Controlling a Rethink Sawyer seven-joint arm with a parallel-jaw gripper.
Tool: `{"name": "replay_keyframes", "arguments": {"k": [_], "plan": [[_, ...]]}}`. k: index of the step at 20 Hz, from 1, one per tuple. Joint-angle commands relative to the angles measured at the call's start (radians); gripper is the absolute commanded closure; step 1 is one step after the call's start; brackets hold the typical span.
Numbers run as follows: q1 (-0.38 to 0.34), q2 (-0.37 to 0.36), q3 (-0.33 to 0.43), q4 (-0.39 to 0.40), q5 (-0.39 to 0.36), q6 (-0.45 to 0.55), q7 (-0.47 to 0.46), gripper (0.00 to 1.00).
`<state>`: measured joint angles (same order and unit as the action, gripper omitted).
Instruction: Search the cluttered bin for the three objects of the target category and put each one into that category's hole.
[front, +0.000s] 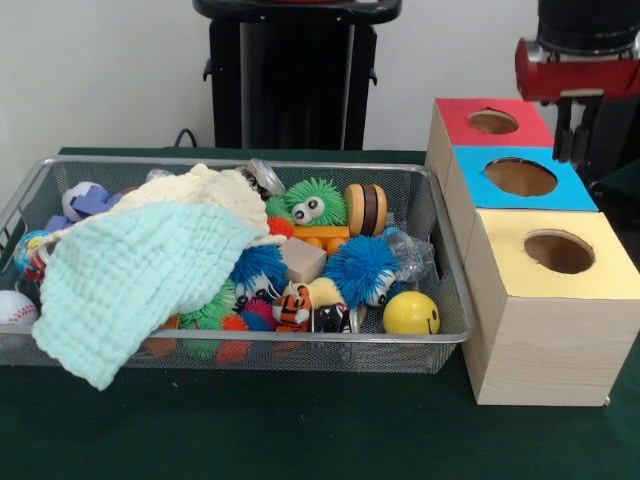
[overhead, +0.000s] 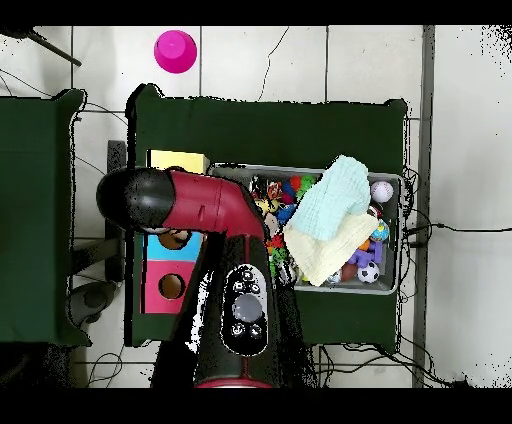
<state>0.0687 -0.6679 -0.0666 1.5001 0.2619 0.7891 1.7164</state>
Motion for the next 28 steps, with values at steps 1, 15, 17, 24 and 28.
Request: {"name": "replay_keyframes", "arguments": {"k": [1,15,17,24,28], "plan": [[-0.049,-0.021,-0.008,-0.027,-0.128,0.012,0.006,1.0],[-0.266,0.055,0.125,-0.017,-0.569,-0.291,-0.257,1.0],[-0.294,0.065,0.146,-0.011,-0.609,-0.326,-0.243,1.0],[-0.269,0.094,0.074,-0.045,-0.784,-0.336,-0.166,1.0],[-0.295,0.1,0.09,-0.037,-0.82,-0.281,-0.166,1.0]]}}
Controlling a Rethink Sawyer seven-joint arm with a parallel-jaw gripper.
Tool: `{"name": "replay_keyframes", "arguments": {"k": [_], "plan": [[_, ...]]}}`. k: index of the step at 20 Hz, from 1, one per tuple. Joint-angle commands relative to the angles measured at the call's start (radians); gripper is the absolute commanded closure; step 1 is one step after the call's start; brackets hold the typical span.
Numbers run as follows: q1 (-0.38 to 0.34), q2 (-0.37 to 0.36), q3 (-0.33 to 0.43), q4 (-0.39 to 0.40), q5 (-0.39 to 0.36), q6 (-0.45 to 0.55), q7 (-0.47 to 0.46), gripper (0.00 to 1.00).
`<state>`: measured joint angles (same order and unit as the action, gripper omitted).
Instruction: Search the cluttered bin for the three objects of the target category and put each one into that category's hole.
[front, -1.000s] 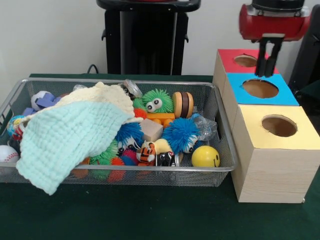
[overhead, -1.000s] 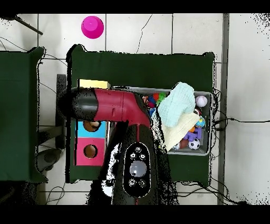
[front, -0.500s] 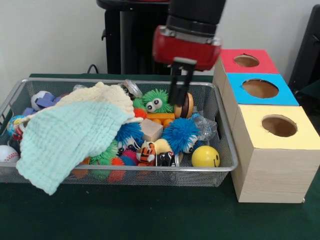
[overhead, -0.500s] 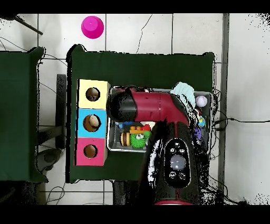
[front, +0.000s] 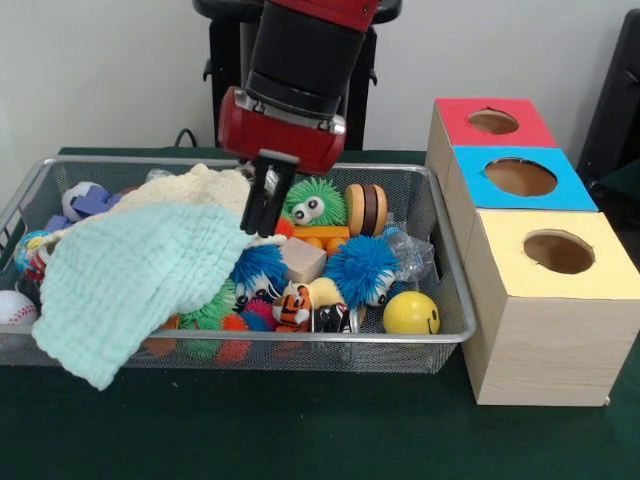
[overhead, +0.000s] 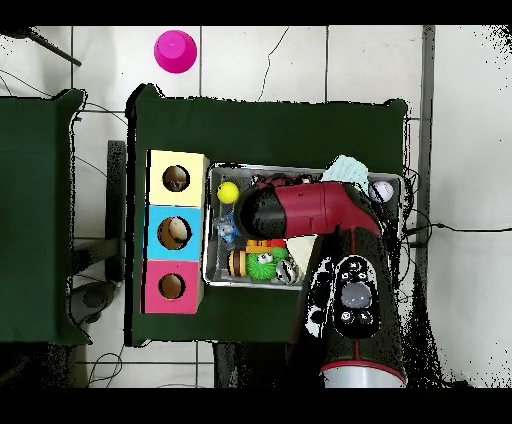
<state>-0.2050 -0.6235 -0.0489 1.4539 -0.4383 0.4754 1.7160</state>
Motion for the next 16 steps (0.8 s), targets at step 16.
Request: {"name": "replay_keyframes", "arguments": {"k": [16], "plan": [[-0.14,-0.007,0.112,0.113,-0.211,0.083,-0.279,1.0]]}}
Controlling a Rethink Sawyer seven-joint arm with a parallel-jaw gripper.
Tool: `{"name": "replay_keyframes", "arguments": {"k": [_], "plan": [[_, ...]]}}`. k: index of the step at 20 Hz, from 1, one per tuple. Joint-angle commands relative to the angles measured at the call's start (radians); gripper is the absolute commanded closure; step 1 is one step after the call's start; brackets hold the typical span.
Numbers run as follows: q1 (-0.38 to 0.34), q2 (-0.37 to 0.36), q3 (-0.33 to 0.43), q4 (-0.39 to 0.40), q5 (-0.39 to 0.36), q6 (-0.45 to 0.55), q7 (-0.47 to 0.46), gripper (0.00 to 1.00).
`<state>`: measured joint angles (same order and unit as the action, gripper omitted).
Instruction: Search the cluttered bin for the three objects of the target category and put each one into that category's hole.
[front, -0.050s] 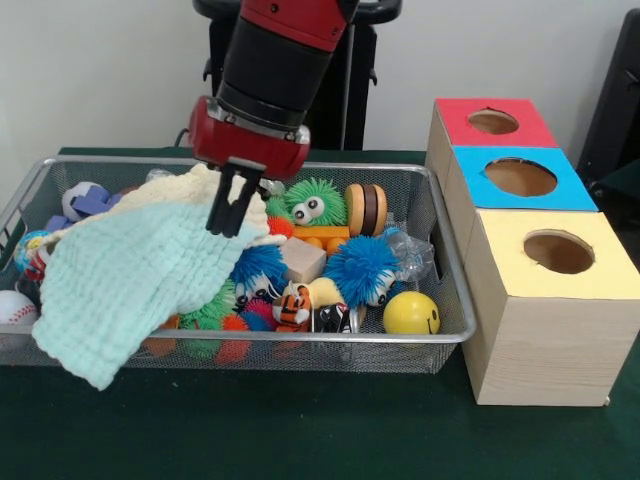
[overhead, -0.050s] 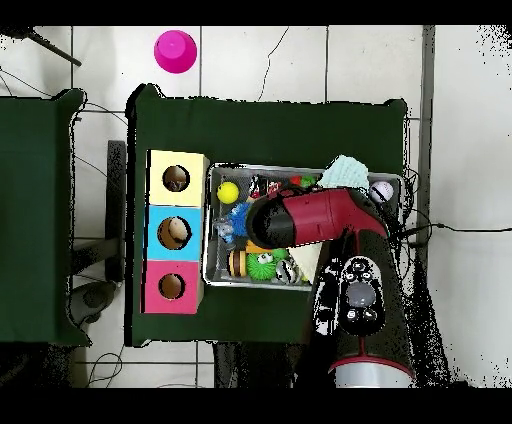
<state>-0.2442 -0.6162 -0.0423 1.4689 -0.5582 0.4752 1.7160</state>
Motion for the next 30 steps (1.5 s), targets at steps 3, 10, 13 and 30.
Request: {"name": "replay_keyframes", "arguments": {"k": [3,10,13,30], "plan": [[-0.166,0.007,0.145,0.102,-0.098,0.067,-0.295,1.0],[-0.291,0.059,0.225,0.133,-0.125,0.009,-0.258,1.0],[-0.33,0.085,0.244,0.155,-0.104,-0.001,-0.185,1.0],[-0.436,0.157,0.314,0.234,0.082,0.068,-0.025,1.0]]}}
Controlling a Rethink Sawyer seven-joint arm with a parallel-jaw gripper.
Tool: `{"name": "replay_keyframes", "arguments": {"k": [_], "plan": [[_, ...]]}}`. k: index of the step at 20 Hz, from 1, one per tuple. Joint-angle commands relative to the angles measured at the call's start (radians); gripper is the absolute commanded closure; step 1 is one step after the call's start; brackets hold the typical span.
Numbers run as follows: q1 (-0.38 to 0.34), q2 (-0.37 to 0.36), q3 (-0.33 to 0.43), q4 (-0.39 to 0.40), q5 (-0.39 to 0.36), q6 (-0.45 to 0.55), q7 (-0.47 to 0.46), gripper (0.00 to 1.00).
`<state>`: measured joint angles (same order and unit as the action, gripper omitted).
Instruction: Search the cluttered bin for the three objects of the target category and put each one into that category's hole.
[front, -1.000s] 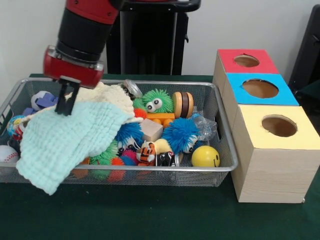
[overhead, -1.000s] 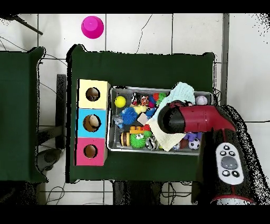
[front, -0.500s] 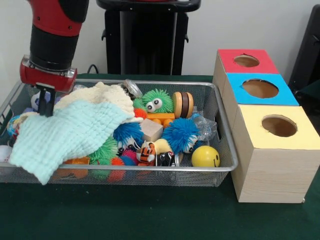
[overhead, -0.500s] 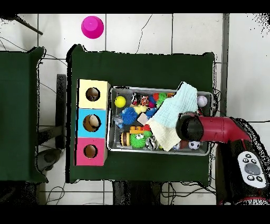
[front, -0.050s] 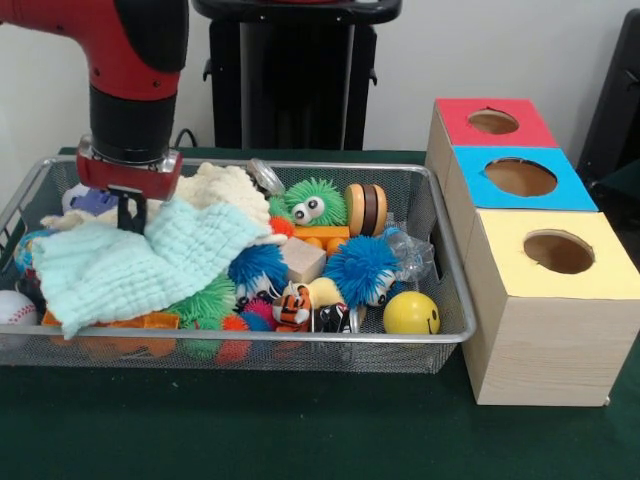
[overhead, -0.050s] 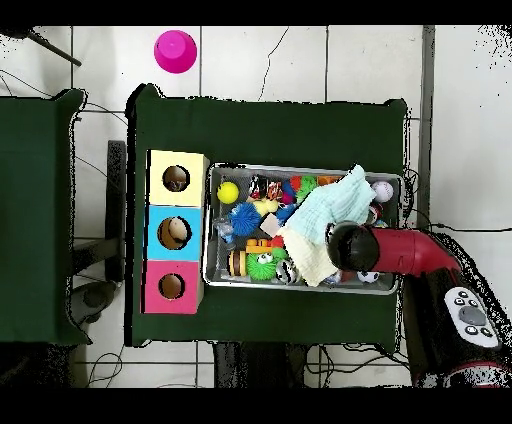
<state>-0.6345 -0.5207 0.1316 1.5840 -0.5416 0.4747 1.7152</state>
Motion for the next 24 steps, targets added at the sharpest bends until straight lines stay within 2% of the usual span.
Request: {"name": "replay_keyframes", "arguments": {"k": [1,5,6,14,22,24], "plan": [[-0.062,0.064,0.157,0.131,0.07,0.044,-0.026,1.0],[-0.106,0.069,0.203,0.161,0.053,-0.055,-0.026,1.0],[-0.118,0.072,0.219,0.165,0.039,-0.065,-0.028,0.0],[-0.126,0.083,0.241,0.159,-0.009,-0.1,-0.048,0.0],[-0.131,0.088,0.252,0.155,-0.02,-0.108,-0.056,0.0],[-0.145,0.121,0.26,0.148,-0.038,-0.152,-0.058,0.0]]}}
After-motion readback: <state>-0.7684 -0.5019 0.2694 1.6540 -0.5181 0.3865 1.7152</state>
